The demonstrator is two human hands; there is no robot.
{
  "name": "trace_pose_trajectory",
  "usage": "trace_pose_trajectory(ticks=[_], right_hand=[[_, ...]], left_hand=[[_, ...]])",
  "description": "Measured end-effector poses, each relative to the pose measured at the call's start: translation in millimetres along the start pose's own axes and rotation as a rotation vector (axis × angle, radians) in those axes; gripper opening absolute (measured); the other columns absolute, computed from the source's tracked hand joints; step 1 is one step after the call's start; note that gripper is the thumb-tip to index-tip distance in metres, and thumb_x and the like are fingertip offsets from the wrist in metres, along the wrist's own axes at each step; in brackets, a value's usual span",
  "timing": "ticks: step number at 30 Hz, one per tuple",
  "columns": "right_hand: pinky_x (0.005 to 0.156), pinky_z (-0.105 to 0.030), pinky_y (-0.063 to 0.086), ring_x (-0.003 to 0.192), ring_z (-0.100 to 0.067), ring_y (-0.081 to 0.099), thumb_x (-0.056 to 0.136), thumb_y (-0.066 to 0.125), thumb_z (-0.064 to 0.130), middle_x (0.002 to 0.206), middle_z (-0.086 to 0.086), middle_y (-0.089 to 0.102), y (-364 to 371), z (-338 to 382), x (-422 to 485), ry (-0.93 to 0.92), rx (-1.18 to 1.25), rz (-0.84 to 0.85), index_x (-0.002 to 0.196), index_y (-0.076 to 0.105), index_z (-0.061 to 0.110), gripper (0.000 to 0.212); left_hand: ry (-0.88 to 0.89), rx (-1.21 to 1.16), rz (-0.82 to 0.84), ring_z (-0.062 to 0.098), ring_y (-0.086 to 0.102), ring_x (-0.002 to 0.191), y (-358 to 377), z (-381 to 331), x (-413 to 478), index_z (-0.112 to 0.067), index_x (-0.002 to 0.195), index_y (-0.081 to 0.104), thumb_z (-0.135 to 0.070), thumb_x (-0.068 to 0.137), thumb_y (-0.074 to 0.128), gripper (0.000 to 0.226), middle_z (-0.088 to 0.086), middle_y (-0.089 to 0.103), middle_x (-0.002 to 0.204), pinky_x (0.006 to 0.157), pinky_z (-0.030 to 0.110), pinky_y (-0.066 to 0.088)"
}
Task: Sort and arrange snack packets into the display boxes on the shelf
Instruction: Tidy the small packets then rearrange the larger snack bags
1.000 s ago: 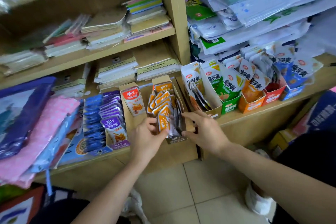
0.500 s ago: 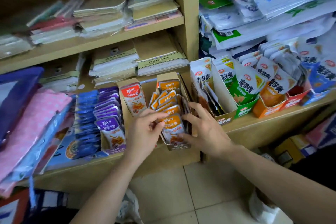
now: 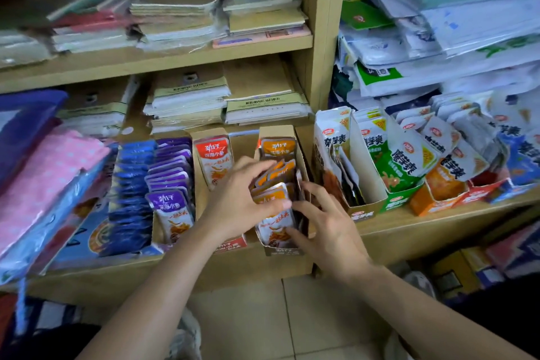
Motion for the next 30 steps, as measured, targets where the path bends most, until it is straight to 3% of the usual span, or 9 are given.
trace_pose_trajectory(ticks=[3,6,8,11,14,17,20,23,30], right_hand=[[0.097,-0.041,0.054,0.123,-0.026,0.057,0.08,0.076,0.041,0.147,0.0,0.051,-11.3,-0.8,-2.3,0.003,0.038,0.028,0.126,0.066,0.024,0.05],[0.096,-0.035,0.054,0.117,-0.012,0.059,0.082,0.074,0.038,0.13,0.009,0.062,-28.1,0.8,-5.1,0.048,0.133,-0.005,0.125,0.062,0.027,0.046],[0.086,-0.023,0.053,0.104,-0.002,0.06,0.081,0.079,0.025,0.115,0.019,0.063,-34.9,2.2,-6.6,0.104,0.215,-0.016,0.125,0.055,0.029,0.05],[0.087,-0.01,0.048,0.106,0.002,0.061,0.082,0.08,0.014,0.118,0.02,0.064,-37.0,3.3,-7.1,0.166,0.319,0.024,0.135,0.047,0.034,0.066],[0.096,-0.018,0.05,0.114,0.002,0.061,0.086,0.069,0.001,0.122,0.013,0.068,-39.6,2.2,-6.6,0.213,0.372,0.09,0.142,0.047,0.027,0.066],[0.092,-0.032,0.056,0.108,-0.006,0.068,0.088,0.057,-0.007,0.113,0.013,0.073,-52.2,7.4,-1.4,0.192,0.416,0.114,0.136,0.053,0.028,0.06],[0.083,-0.033,0.059,0.09,-0.005,0.072,0.091,0.064,0.0,0.097,0.013,0.076,-78.1,16.3,20.8,0.174,0.347,0.063,0.117,0.067,0.026,0.036],[0.077,-0.023,0.058,0.081,-0.001,0.069,0.089,0.072,0.012,0.089,0.01,0.074,-95.9,25.1,65.5,0.139,0.199,0.13,0.11,0.075,0.018,0.022],[0.07,-0.011,0.041,0.083,-0.002,0.059,0.084,0.079,0.019,0.111,0.005,0.071,-50.2,26.6,151.2,-0.078,-0.308,0.618,0.129,0.066,0.016,0.047]], left_hand=[[0.075,0.009,0.018,-0.001,0.055,0.115,-1.2,3.4,-1.6,-0.039,0.125,0.062,-0.036,0.082,0.08,0.046,-0.023,0.057,0.124,0.095,0.039,0.052],[0.082,0.015,0.05,-0.002,0.058,0.108,-0.3,1.7,-7.0,-0.045,0.119,0.064,-0.036,0.087,0.075,0.035,-0.021,0.064,0.117,0.088,0.04,0.054],[0.097,0.03,0.038,-0.002,0.056,0.104,-0.7,-0.6,-12.2,-0.046,0.12,0.064,-0.039,0.087,0.074,0.036,-0.021,0.061,0.111,0.086,0.038,0.053],[0.202,0.139,0.036,-0.007,0.047,0.108,2.6,-7.2,-21.5,-0.047,0.138,0.051,-0.045,0.088,0.072,0.054,-0.027,0.055,0.121,0.088,0.03,0.051],[0.365,0.393,0.063,0.005,0.04,0.118,15.9,-13.1,-26.1,-0.049,0.155,0.023,-0.053,0.091,0.059,0.073,-0.016,0.045,0.144,0.08,0.023,0.044],[0.41,0.454,0.02,0.014,0.042,0.116,22.8,-12.8,-25.2,-0.047,0.147,0.036,-0.053,0.089,0.058,0.062,-0.01,0.046,0.141,0.072,0.026,0.047],[0.428,0.451,0.0,0.014,0.044,0.116,21.2,-12.2,-22.7,-0.044,0.131,0.051,-0.054,0.089,0.065,0.046,-0.012,0.048,0.137,0.072,0.029,0.052],[0.426,0.423,-0.014,0.012,0.045,0.117,20.4,-10.6,-23.9,-0.043,0.129,0.055,-0.055,0.09,0.064,0.042,-0.013,0.051,0.137,0.075,0.022,0.044],[0.42,0.394,-0.039,0.01,0.043,0.118,20.2,-3.0,-27.7,-0.047,0.129,0.054,-0.055,0.093,0.059,0.037,-0.016,0.051,0.138,0.077,0.021,0.035]])
Point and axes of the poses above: each hand's wrist, its own x-axis towards the middle knuckle, its own y-axis out of the palm, z = x × y, the point moved 4 cm from there along x, towards the middle knuckle
